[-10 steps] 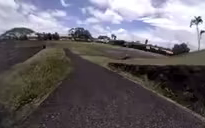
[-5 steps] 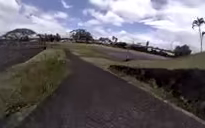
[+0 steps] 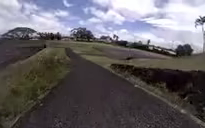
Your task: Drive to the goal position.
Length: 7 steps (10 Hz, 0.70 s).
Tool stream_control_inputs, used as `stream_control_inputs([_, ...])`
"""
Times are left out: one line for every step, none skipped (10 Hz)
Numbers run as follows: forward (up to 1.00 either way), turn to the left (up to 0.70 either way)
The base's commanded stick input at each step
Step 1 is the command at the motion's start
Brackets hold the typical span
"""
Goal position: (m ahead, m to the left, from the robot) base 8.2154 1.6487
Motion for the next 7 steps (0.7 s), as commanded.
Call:
stream_control_inputs([0.7,0.03])
stream_control_inputs([0.7,0.05])
stream_control_inputs([0.7,0.12])
stream_control_inputs([0.7,0.32])
stream_control_inputs([0.7,0.34])
stream_control_inputs([0.7,0.18])
stream_control_inputs([0.7,0.11])
